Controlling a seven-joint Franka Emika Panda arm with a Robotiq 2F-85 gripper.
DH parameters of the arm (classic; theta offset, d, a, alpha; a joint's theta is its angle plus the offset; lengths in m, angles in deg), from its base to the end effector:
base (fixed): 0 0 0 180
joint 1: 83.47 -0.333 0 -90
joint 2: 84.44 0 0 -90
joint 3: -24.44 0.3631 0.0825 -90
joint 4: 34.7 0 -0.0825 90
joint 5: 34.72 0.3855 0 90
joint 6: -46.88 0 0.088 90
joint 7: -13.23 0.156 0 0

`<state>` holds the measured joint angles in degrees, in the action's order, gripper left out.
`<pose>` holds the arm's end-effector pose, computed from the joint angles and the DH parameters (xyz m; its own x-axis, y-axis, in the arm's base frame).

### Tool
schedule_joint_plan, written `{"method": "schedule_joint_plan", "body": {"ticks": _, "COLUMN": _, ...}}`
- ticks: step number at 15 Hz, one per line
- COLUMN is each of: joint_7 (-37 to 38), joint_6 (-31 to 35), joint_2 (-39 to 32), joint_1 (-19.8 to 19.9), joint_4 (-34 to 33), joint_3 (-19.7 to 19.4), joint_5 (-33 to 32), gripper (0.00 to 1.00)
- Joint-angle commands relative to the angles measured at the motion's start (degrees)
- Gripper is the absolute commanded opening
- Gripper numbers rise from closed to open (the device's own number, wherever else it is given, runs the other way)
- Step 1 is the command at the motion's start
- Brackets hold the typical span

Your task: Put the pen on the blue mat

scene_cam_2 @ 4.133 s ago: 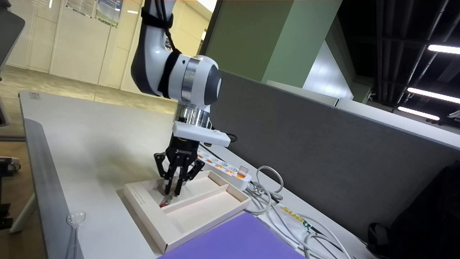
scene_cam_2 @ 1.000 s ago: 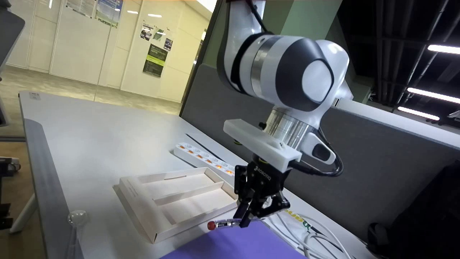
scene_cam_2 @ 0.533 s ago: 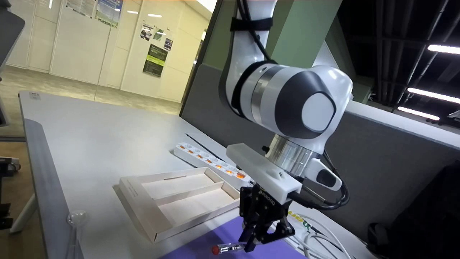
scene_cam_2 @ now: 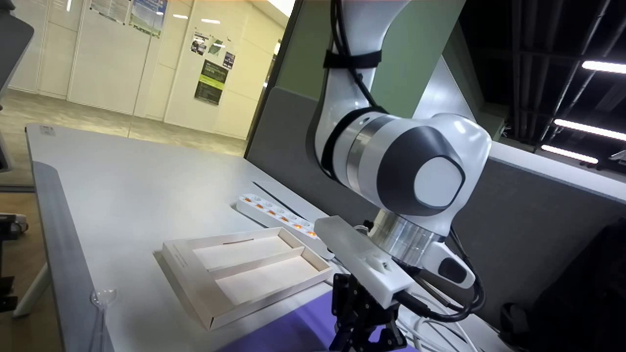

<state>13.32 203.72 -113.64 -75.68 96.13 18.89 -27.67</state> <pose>0.5220 -0.1300 0.1163 0.9422 -0.3311 -0.0506 -0.3313 -0.9435 0.0048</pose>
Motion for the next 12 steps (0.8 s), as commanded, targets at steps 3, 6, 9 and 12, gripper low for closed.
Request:
{"method": "schedule_joint_plan", "body": {"ticks": 3, "joint_7": 0.59, "joint_6": -0.93, "joint_2": -1.16, "joint_1": 1.38, "joint_4": -1.95, "joint_3": 1.29, "joint_5": 1.33, "gripper": 0.56}}
{"method": "schedule_joint_plan", "body": {"ticks": 6, "joint_7": 0.72, "joint_6": -0.99, "joint_2": 0.32, "joint_1": 0.63, "joint_4": -1.07, "joint_3": 1.58, "joint_5": 1.09, "gripper": 0.77}}
{"method": "schedule_joint_plan", "body": {"ticks": 9, "joint_7": 1.64, "joint_6": -1.18, "joint_2": 3.61, "joint_1": -2.12, "joint_4": 1.14, "joint_3": 0.81, "joint_5": -1.25, "gripper": 0.96}}
{"method": "schedule_joint_plan", "body": {"ticks": 12, "joint_7": 2.76, "joint_6": -1.42, "joint_2": 7.89, "joint_1": -5.85, "joint_4": 3.63, "joint_3": -0.22, "joint_5": -4.94, "gripper": 1.00}}
